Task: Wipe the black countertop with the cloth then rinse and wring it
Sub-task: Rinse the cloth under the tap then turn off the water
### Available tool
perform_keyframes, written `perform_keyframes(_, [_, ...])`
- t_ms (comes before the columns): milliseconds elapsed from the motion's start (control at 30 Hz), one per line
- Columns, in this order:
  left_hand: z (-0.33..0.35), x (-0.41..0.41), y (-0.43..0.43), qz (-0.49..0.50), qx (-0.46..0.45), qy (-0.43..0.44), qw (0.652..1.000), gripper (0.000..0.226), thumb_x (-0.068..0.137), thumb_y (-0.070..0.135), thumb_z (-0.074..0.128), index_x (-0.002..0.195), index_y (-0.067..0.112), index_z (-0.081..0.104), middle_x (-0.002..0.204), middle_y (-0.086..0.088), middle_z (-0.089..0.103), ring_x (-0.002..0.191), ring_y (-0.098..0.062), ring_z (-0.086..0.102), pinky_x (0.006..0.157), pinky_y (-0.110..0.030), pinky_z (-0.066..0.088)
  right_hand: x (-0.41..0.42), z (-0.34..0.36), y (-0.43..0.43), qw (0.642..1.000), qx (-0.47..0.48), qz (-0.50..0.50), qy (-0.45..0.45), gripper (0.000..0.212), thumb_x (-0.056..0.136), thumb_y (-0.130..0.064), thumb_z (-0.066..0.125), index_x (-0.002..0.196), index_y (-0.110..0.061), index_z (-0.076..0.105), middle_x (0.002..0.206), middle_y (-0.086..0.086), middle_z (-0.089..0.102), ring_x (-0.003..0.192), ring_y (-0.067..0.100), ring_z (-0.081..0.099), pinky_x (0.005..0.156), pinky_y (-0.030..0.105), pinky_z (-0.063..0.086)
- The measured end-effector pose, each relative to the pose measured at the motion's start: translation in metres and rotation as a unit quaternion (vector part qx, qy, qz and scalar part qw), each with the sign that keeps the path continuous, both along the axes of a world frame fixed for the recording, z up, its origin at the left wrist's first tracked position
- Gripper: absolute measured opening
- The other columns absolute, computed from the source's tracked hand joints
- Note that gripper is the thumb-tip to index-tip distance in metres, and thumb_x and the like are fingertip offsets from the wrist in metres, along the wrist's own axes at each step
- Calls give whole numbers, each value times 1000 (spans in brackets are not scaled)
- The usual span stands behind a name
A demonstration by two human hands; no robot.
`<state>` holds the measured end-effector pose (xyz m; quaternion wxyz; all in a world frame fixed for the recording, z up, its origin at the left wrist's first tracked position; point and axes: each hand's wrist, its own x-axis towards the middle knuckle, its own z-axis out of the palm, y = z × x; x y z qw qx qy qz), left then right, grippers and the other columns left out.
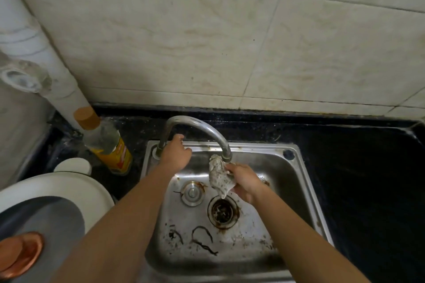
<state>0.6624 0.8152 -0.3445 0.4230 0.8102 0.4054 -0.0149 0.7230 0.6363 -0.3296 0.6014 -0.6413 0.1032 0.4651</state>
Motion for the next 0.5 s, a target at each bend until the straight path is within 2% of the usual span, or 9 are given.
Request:
perform_keyframes(67, [-3, -4, -1, 4, 9, -6, 1000, 48, 91, 12, 52, 137, 19, 39, 83, 4, 55, 67, -4, 46, 54, -18, 31, 3, -3, 2, 1000, 6, 4, 12, 22, 100, -9, 43, 106, 0, 62, 100, 18, 68, 89, 27, 65, 85, 40, 53])
perform_keyframes(133, [-7, -10, -4, 2, 9, -11, 1000, 51, 88, 11, 53, 136, 21, 39, 98, -1, 59, 70, -7, 50, 54, -19, 34, 4, -6, 6, 1000, 7, 12, 22, 21, 100, -10, 44, 102, -3, 63, 100, 17, 69, 92, 27, 66, 87, 41, 53])
perform_keyframes(200, [-12, -17, -9, 3, 2, -18, 1000, 58, 85, 11, 56, 137, 27, 37, 115, -3, 60, 81, -13, 55, 61, -23, 43, 5, -11, 10, 999, 2, 17, 27, 20, 100, -10, 45, 106, -4, 62, 99, 15, 70, 91, 26, 67, 83, 39, 56])
perform_keyframes(300, [-14, -23, -16, 9, -3, -23, 1000, 62, 84, 13, 59, 136, 35, 34, 124, -2, 58, 93, -20, 61, 79, -38, 55, 6, -17, 14, 999, -6, 14, 42, 22, 99, -10, 46, 114, -5, 60, 105, 17, 69, 95, 28, 67, 84, 40, 55])
perform_keyframes(367, [-15, -26, -19, 9, 2, -21, 1000, 64, 84, 14, 60, 137, 37, 31, 128, -2, 55, 94, -22, 63, 81, -42, 56, 7, -19, 16, 999, -3, 17, 44, 23, 99, -10, 45, 115, -6, 61, 109, 18, 69, 102, 30, 66, 85, 40, 55])
perform_keyframes(500, [-17, -27, -25, 17, 10, -14, 1000, 65, 85, 14, 61, 140, 32, 31, 138, -1, 50, 112, -24, 58, 92, -43, 51, 9, -23, 18, 998, 11, 11, 55, 21, 99, -10, 45, 111, -6, 63, 111, 18, 69, 107, 30, 64, 92, 42, 53])
